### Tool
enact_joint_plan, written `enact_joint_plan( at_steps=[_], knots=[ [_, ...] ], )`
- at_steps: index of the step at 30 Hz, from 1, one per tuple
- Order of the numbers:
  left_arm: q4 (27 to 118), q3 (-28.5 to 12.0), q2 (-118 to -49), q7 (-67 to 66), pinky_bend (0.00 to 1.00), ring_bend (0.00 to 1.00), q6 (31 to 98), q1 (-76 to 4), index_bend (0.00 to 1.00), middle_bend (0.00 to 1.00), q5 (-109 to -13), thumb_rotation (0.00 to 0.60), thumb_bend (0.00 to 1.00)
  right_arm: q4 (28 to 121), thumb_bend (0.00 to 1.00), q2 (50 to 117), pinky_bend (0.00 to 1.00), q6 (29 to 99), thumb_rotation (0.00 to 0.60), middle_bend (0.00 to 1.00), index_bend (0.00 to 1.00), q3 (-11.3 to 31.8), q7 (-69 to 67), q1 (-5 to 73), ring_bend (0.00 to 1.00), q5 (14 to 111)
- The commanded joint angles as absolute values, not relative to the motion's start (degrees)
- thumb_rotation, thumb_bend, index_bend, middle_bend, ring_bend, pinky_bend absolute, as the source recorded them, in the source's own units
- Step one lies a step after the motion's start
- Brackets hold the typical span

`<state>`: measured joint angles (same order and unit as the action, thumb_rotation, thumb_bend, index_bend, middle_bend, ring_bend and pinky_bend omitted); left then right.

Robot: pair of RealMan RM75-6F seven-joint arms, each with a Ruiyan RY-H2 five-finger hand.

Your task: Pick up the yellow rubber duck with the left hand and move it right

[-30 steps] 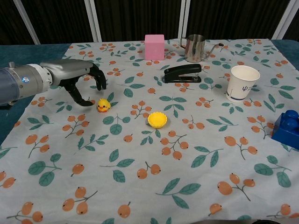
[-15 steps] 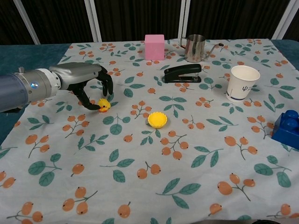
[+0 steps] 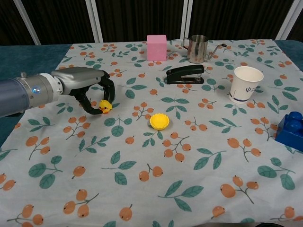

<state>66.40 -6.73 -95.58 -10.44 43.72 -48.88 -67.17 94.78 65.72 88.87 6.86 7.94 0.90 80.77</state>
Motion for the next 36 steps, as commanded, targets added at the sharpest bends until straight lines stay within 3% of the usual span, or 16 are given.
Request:
enact_joint_plan(
  at_steps=[1, 21, 29, 36],
  knots=[
    [66.07, -6.65, -95.8, -9.9, 0.06, 0.04, 43.93, -48.77, 0.44, 0.45, -67.74, 0.6, 0.29, 94.82, 0.17, 65.71, 0.16, 88.78, 0.6, 0.06, 0.07, 6.88, 7.95, 0.9, 0.09, 80.61],
    [67.03, -7.37, -94.71, -7.69, 0.08, 0.05, 44.53, -48.47, 0.48, 0.47, -69.27, 0.6, 0.31, 94.86, 0.17, 65.74, 0.16, 88.83, 0.6, 0.06, 0.07, 6.9, 8.1, 0.9, 0.09, 80.53],
    [75.31, -9.84, -91.45, -6.64, 0.08, 0.05, 47.98, -48.98, 0.48, 0.47, -71.71, 0.6, 0.31, 95.0, 0.17, 65.66, 0.17, 88.79, 0.6, 0.06, 0.07, 6.99, 8.08, 0.89, 0.09, 80.31],
    [82.62, -9.41, -89.72, -7.68, 0.08, 0.05, 47.31, -50.81, 0.48, 0.47, -75.3, 0.6, 0.31, 95.18, 0.17, 65.6, 0.16, 89.15, 0.6, 0.06, 0.07, 6.81, 8.35, 0.73, 0.09, 80.69]
  ],
)
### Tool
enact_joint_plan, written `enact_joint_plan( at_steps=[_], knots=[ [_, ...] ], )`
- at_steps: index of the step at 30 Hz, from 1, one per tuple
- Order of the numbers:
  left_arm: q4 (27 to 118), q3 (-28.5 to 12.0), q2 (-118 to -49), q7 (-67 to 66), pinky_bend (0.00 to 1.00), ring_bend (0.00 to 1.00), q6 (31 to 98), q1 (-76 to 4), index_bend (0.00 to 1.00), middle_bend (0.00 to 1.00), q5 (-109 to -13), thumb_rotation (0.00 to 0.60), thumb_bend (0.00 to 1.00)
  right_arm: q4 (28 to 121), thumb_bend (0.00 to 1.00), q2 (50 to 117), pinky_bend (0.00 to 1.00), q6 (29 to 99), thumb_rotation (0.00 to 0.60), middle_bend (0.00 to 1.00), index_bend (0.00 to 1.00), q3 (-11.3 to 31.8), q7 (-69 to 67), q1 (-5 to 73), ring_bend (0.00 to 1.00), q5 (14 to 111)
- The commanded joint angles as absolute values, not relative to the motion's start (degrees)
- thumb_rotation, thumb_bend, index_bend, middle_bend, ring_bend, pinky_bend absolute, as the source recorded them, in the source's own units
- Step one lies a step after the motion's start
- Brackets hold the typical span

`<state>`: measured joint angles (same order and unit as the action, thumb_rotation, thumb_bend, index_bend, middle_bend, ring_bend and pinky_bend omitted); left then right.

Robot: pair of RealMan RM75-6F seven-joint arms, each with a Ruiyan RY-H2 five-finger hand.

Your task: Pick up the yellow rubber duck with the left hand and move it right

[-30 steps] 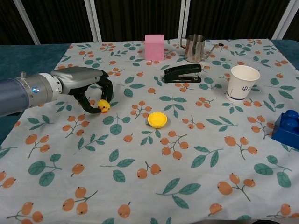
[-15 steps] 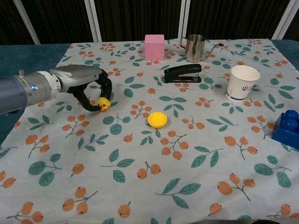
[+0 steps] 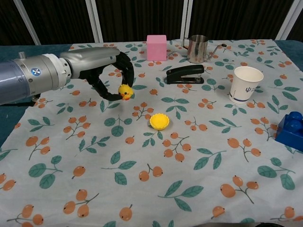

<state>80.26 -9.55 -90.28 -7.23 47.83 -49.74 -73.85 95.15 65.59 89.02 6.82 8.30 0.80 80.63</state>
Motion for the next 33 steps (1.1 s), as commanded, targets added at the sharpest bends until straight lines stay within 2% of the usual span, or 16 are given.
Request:
enact_joint_plan(
  at_steps=[1, 16, 33],
  knots=[
    [82.95, -9.35, -89.86, -7.86, 0.08, 0.05, 46.92, -51.11, 0.48, 0.47, -75.33, 0.6, 0.31, 95.21, 0.17, 65.6, 0.16, 89.19, 0.6, 0.06, 0.07, 6.81, 8.35, 0.71, 0.09, 80.7],
    [77.07, -9.7, -96.38, -9.95, 0.08, 0.05, 40.98, -55.95, 0.47, 0.46, -72.77, 0.6, 0.31, 95.24, 0.17, 65.63, 0.16, 89.17, 0.6, 0.06, 0.07, 6.98, 8.68, 0.65, 0.09, 80.15],
    [71.5, -9.96, -100.09, -10.74, 0.08, 0.05, 40.3, -58.15, 0.45, 0.43, -72.46, 0.6, 0.31, 95.37, 0.17, 65.52, 0.16, 89.04, 0.6, 0.06, 0.07, 6.96, 8.44, 0.64, 0.09, 80.11]
  ],
)
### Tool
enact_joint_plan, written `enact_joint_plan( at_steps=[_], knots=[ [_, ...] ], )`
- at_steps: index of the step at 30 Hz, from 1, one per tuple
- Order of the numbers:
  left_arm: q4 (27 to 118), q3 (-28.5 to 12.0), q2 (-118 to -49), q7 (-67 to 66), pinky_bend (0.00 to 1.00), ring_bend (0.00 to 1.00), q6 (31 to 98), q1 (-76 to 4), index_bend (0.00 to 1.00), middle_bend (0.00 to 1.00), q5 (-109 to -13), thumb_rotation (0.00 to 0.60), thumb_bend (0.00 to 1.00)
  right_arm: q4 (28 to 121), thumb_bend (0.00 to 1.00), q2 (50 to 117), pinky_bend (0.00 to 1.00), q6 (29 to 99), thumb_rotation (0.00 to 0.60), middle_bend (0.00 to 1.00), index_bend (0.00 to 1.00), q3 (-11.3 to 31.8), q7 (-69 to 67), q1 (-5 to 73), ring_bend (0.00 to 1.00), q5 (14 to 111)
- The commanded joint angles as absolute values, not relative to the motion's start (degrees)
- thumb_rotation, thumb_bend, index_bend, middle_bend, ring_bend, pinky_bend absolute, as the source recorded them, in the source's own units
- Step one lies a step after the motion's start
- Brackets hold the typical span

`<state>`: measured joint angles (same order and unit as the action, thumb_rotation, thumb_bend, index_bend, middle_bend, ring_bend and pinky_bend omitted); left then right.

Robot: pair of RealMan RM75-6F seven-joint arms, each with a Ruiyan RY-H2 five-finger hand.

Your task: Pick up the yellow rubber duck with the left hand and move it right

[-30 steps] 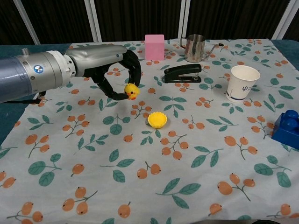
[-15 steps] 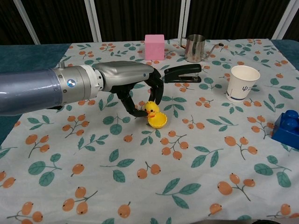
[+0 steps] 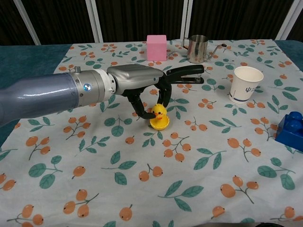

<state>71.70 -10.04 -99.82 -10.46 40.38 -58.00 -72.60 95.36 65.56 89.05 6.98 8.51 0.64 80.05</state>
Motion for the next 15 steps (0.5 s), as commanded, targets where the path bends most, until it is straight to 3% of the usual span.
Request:
enact_joint_plan(
  at_steps=[1, 10, 15],
  knots=[
    [71.37, -9.92, -100.27, -10.96, 0.08, 0.05, 40.22, -58.28, 0.45, 0.43, -72.39, 0.6, 0.31, 95.36, 0.17, 65.49, 0.16, 89.04, 0.6, 0.06, 0.07, 6.98, 8.42, 0.64, 0.09, 80.11],
    [70.14, -9.59, -101.72, -13.09, 0.08, 0.05, 39.71, -59.22, 0.44, 0.42, -71.54, 0.6, 0.31, 95.49, 0.17, 65.3, 0.16, 88.79, 0.6, 0.06, 0.07, 7.01, 7.8, 0.6, 0.09, 79.8],
    [69.53, -9.24, -102.21, -14.4, 0.07, 0.03, 39.01, -59.6, 0.34, 0.35, -70.62, 0.6, 0.27, 95.42, 0.17, 65.21, 0.16, 88.77, 0.6, 0.06, 0.07, 7.02, 7.55, 0.6, 0.09, 79.86]
  ],
)
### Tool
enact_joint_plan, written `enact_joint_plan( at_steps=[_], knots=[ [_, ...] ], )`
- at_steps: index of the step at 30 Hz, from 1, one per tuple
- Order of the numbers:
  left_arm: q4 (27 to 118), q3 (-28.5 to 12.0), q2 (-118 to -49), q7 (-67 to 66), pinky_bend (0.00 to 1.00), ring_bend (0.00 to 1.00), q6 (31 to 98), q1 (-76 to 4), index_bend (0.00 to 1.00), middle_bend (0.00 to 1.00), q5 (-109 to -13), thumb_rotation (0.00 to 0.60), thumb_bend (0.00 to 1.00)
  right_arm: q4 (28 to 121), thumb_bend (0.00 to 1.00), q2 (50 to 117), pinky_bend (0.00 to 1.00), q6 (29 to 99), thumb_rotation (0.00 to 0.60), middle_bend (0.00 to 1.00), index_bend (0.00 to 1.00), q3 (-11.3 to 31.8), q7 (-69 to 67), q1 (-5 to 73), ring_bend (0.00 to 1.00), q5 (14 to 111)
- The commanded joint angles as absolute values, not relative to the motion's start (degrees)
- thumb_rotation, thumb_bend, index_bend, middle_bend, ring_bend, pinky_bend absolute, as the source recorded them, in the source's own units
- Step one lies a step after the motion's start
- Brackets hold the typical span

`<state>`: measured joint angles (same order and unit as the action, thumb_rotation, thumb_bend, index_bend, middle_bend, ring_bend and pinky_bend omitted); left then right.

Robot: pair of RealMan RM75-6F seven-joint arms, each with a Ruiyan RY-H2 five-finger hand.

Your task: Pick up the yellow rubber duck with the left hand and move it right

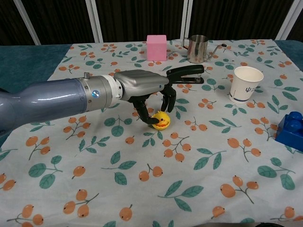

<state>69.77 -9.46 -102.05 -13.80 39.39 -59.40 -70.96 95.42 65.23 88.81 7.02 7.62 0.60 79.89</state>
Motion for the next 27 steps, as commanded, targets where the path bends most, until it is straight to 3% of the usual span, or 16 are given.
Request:
enact_joint_plan(
  at_steps=[1, 6, 15, 20, 27],
  knots=[
    [69.41, -9.12, -102.24, -14.8, 0.07, 0.01, 38.87, -59.7, 0.29, 0.31, -70.5, 0.6, 0.26, 95.41, 0.17, 65.2, 0.16, 88.76, 0.6, 0.06, 0.07, 7.03, 7.51, 0.6, 0.09, 79.84],
    [69.65, -9.23, -102.09, -16.61, 0.05, 0.0, 38.48, -60.08, 0.16, 0.19, -69.01, 0.6, 0.22, 95.34, 0.17, 65.19, 0.16, 88.77, 0.6, 0.06, 0.07, 7.01, 7.48, 0.61, 0.09, 79.91],
    [75.72, -11.88, -97.9, -17.45, 0.05, 0.0, 42.96, -59.35, 0.15, 0.16, -68.66, 0.6, 0.22, 95.3, 0.17, 65.25, 0.16, 88.68, 0.6, 0.06, 0.07, 6.97, 7.54, 0.66, 0.09, 79.94],
    [82.93, -12.72, -91.75, -18.26, 0.05, 0.0, 45.72, -57.81, 0.14, 0.13, -69.01, 0.6, 0.22, 95.3, 0.17, 65.29, 0.16, 88.77, 0.6, 0.06, 0.07, 6.98, 7.76, 0.65, 0.09, 79.95],
    [98.06, -11.49, -76.54, -19.41, 0.04, 0.0, 53.04, -51.26, 0.13, 0.1, -71.71, 0.6, 0.22, 95.53, 0.17, 65.33, 0.16, 88.89, 0.6, 0.06, 0.07, 6.96, 8.07, 0.62, 0.09, 80.0]
  ],
)
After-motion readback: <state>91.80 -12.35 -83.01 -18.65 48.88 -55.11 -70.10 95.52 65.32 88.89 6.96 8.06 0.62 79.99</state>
